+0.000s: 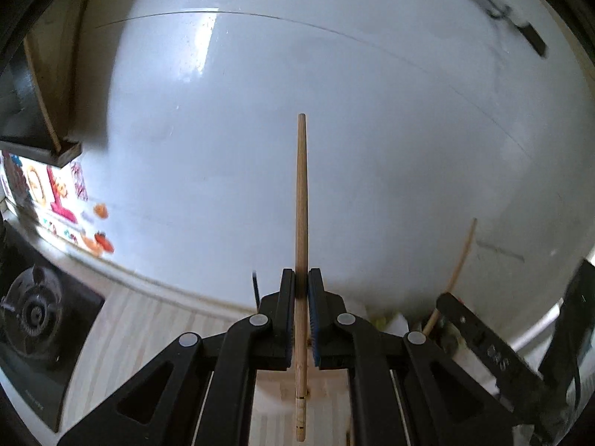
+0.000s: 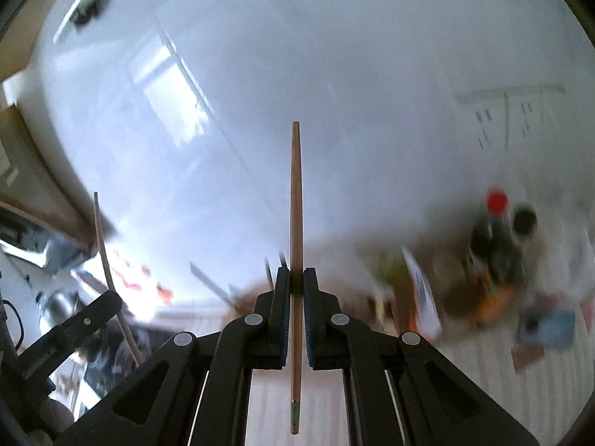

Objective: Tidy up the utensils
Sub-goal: 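Lower both chopsticks into the holder and open both tools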

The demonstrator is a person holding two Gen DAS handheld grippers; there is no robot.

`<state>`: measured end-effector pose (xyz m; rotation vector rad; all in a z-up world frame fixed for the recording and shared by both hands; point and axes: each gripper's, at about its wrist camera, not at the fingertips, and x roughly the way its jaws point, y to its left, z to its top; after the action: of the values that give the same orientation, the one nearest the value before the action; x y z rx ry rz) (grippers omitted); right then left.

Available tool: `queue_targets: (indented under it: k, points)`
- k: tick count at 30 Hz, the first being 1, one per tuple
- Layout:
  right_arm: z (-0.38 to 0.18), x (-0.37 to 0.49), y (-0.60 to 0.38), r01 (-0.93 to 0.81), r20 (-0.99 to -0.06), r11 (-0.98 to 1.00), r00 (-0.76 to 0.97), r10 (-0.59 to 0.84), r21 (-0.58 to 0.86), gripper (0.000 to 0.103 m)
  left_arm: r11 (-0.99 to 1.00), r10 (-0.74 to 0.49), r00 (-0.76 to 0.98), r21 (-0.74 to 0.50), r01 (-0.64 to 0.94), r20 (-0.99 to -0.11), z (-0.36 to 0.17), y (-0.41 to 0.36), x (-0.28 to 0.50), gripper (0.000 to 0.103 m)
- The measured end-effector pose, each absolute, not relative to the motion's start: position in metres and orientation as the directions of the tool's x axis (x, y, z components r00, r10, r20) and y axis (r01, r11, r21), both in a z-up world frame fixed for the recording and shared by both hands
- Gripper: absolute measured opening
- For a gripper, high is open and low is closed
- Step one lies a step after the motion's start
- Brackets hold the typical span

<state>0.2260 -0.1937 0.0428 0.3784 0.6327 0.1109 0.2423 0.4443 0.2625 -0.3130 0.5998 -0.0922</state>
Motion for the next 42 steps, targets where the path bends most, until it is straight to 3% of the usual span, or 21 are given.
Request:
queue_targets:
  k: [8, 18, 28, 42]
  points:
    - [0.045, 0.278, -0.162, -0.034, -0.414, 0.958, 0.897, 0.155, 0.284, 0.007, 0.945, -0.139, 0.853, -0.324, -0.037, -0.502, 0.245, 0.456, 0.295, 0.004]
    - [0.02, 0.311, -0.139, -0.068, -0.316, 0.973, 0.939, 0.137, 0.219, 0.007, 0.947, -0.124, 0.848, -0.317, -0.054, -0.515, 0.202, 0.462, 0.324, 0.005]
    - [0.005, 0.318, -0.125, -0.08, -0.316, 0.976, 0.938, 0.142, 0.201, 0.007, 0.976, -0.108, 0.818, -0.218, -0.022, -0.565, 0.174, 0.451, 0.329, 0.005]
    - [-0.004, 0.302, -0.135, -0.095, -0.345, 0.974, 0.924, 0.163, 0.205, 0.007, 0.972, -0.166, 0.799, -0.231, 0.035, -0.578, 0.161, 0.455, 0.327, 0.005]
